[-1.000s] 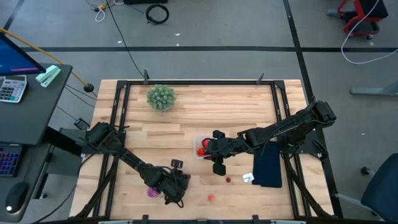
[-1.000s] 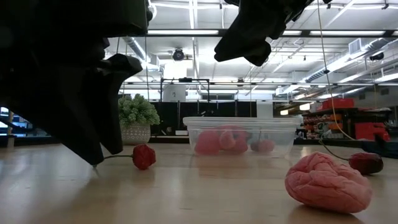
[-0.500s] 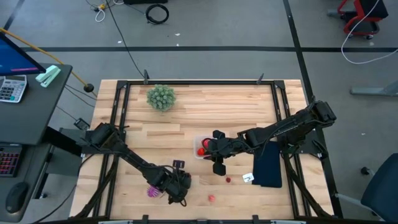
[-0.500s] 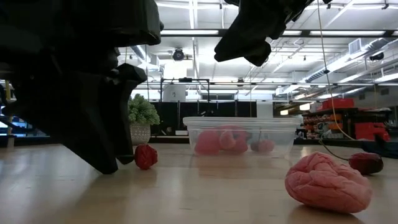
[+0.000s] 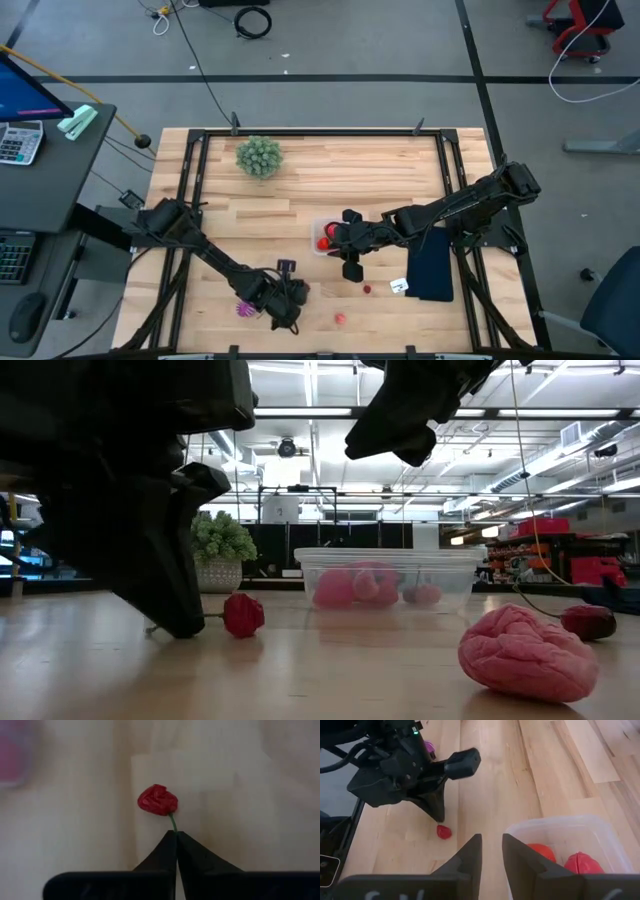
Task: Pick and placing Produce into tupperware
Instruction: Put the red cherry into the transparent bin
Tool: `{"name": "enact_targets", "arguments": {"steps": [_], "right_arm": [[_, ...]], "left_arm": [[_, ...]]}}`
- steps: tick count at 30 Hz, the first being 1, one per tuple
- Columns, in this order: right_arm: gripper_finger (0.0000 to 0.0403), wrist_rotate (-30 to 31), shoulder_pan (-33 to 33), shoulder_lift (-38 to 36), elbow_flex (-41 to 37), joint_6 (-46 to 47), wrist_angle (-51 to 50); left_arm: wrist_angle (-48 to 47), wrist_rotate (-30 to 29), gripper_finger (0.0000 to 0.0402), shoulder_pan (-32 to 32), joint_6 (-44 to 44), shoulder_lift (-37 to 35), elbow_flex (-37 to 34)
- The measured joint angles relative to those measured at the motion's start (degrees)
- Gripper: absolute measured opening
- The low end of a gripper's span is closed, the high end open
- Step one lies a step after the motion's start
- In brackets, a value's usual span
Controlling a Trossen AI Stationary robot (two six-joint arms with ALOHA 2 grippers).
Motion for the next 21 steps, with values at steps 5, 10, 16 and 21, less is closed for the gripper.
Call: {"name": "enact_targets", "arguments": {"steps": [5,10,16,21], "right_arm": [[0.0081,-5.97,0.49,-1.39,-0.04,7.62,-7.11],[0.0080,-7.89,4.75,-3.39,-0.04,17.61,-15.04],[0.0080,-7.80,10.08,-3.82,-0.04,14.86,-15.70],[0.0082,-7.76,12.13,-3.85,-0.04,14.67,-15.53]], "left_arm": [[-2.29,-7.92,0.0007,0.72,2.10,-0.65,3.27],[-6.23,-13.90,0.0005,2.82,5.30,-1.61,7.49],[-1.63,-14.59,0.0005,9.43,9.12,-2.05,9.94],[-2.61,-5.51,0.0012,16.57,5.92,-2.05,10.02]]}}
